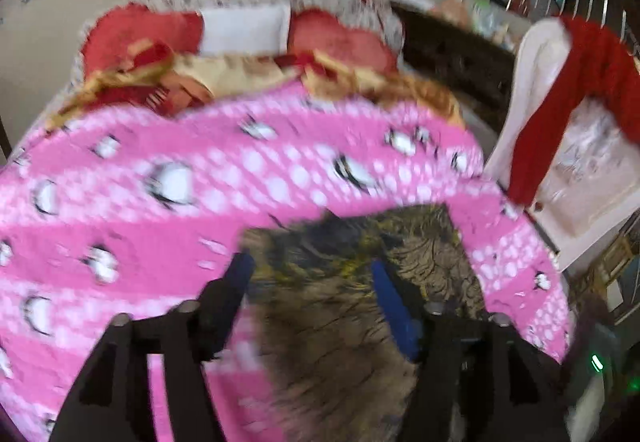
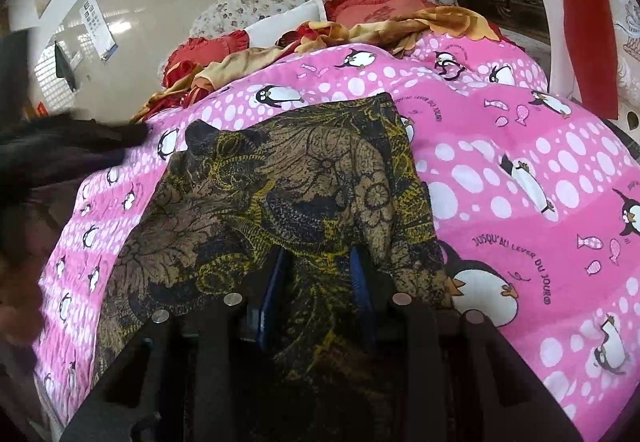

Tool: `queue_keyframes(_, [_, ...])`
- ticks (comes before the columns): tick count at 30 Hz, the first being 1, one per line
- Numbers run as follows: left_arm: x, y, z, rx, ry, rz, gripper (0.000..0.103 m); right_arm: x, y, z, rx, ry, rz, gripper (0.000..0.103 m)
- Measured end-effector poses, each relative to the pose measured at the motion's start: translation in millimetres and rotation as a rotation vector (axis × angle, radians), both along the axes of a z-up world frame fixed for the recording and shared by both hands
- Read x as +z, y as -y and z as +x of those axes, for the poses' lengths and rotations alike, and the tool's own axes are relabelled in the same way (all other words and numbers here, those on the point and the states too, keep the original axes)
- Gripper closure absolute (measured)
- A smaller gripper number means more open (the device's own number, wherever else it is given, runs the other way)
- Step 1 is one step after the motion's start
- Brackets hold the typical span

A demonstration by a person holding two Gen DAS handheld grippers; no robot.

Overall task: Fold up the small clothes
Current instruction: 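Press the folded floral shirt flat with both grippers, then grasp the shirt edge with both grippers and lift it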

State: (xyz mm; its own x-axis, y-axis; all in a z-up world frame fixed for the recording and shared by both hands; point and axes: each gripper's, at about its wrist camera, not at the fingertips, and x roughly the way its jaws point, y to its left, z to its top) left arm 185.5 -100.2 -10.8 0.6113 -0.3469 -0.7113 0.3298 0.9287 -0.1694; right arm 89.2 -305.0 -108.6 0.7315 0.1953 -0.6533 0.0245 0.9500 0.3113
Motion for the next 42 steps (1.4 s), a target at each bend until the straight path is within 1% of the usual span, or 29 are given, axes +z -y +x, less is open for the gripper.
queue_keyframes(1, [1.8,-13.4,-4.7,0.001,0.0,-0.012,0.019,2.5,-0.5,0.2,0.008,-0.01,-0.006,0.066])
queue_keyframes(3, [-8.4,-30.8,-14.6,-0.015,-0.041,-0.021,0.018,14.0,-0.6,-0.9,0.029,-0.035,-0.026,0.066])
queue_keyframes(4, [-19.4,-36.7,-20.6,-0.028,-0.074,-0.029,0.018,25.7,2.9,-7.8,0.034,-0.018,-0.022,0.066])
queue_keyframes(5, [-29.6,-39.5,-25.9,-0.036,-0.1,-0.039,0.018,34.9,6.5,-14.1,0.035,0.011,-0.017,0.062])
queue_keyframes(6, [-44.9,-41.1,-33.2,-0.054,-0.136,-0.065,0.018,45.4,13.2,-23.8,0.034,0.049,-0.019,0.049])
queue_keyframes(7, [-58.2,-40.3,-39.2,-0.072,-0.176,-0.089,0.018,52.4,21.3,-32.2,0.028,0.073,-0.024,0.042])
queue_keyframes(8, [-70.4,-38.5,-42.9,-0.087,-0.216,-0.116,0.018,55.6,29.5,-37.7,0.026,0.081,-0.017,0.031])
queue_keyframes(9, [-77.0,-36.7,-45.1,-0.098,-0.243,-0.14,0.018,55.2,40.2,-41.0,0.032,0.07,0.008,0.026])
queue_keyframes(10, [-85.2,-33.8,-49.6,-0.112,-0.272,-0.194,0.018,51.0,52.2,-42.6,0.048,0.038,0.049,0.026])
queue_keyframes(11, [-89.2,-31.0,-54.3,-0.123,-0.283,-0.239,0.017,46.4,60.7,-42.8,0.058,0.012,0.075,0.026])
queue_keyframes(12, [-90.2,-28.1,-55.8,-0.131,-0.282,-0.257,0.016,40.1,69.3,-43.2,0.066,-0.01,0.103,0.026])
queue_keyframes(13, [-90.3,-24.1,-57.1,-0.148,-0.272,-0.271,0.013,33.4,77.0,-42.5,0.077,-0.024,0.141,0.026])
queue_keyframes(15, [-92.1,-21.0,-55.4,-0.174,-0.276,-0.298,0.012,19.8,87.2,-37.7,0.1,-0.054,0.216,0.026])
queue_keyframes(16, [-92.8,-21.6,-52.9,-0.174,-0.286,-0.319,0.012,14.0,88.5,-34.5,0.115,-0.06,0.249,0.026])
queue_keyframes(17, [-93.6,-23.7,-50.6,-0.172,-0.293,-0.343,0.012,7.1,89.9,-29.0,0.141,-0.059,0.308,0.026])
queue_keyframes(19, [-94.7,-29.3,-47.3,-0.169,-0.311,-0.382,0.011,-3.0,89.8,-20.1,0.183,-0.068,0.392,0.026])
queue_keyframes(21, [-96.3,-33.6,-44.1,-0.173,-0.329,-0.413,0.011,-12.6,84.8,-9.2,0.227,-0.085,0.433,0.026])
queue_keyframes(22, [-94.9,-33.2,-43.0,-0.177,-0.334,-0.406,0.011,-17.1,82.9,-3.3,0.246,-0.093,0.43,0.026])
queue_keyframes(24, [-92.4,-28.6,-41.0,-0.181,-0.335,-0.364,0.011,-18.8,84.1,7.6,0.247,-0.083,0.436,0.028])
queue_keyframes(27, [-86.8,-10.7,-46.7,-0.193,-0.3,-0.247,0.011,-24.1,86.0,22.3,0.269,-0.119,0.559,0.027])
queue_keyframes(28, [-85.0,-5.1,-49.7,-0.199,-0.287,-0.217,0.011,-25.2,83.4,24.3,0.297,-0.136,0.575,0.027])
queue_keyframes(29, [-84.2,-2.9,-52.4,-0.207,-0.282,-0.207,0.011,-25.0,80.8,24.7,0.325,-0.144,0.578,0.026])
queue_keyframes(31, [-85.1,-3.9,-54.0,-0.22,-0.284,-0.214,0.011,-24.7,80.0,22.8,0.379,-0.137,0.588,0.027])
queue_keyframes(33, [-88.0,-6.7,-47.5,-0.223,-0.296,-0.249,0.01,-30.3,85.9,26.8,0.342,-0.135,0.596,0.04])
queue_keyframes(35, [-90.1,-8.8,-41.1,-0.195,-0.315,-0.294,0.01,-34.7,89.5,34.3,0.29,-0.142,0.603,0.046])
queue_keyframes(37, [-88.8,-8.0,-40.8,-0.187,-0.32,-0.293,0.01,-31.9,84.5,37.6,0.301,-0.133,0.584,0.044])
queue_keyframes(39, [-86.4,-7.5,-46.3,-0.208,-0.31,-0.282,0.011,-27.9,75.7,35.5,0.374,-0.132,0.548,0.044])
queue_keyframes(41, [-86.6,-12.0,-48.7,-0.217,-0.307,-0.282,0.017,-27.6,74.3,32.0,0.432,-0.131,0.56,0.044])
queue_keyframes(42, [-87.7,-15.8,-49.2,-0.213,-0.307,-0.29,0.019,-30.1,78.3,31.1,0.43,-0.133,0.586,0.045])
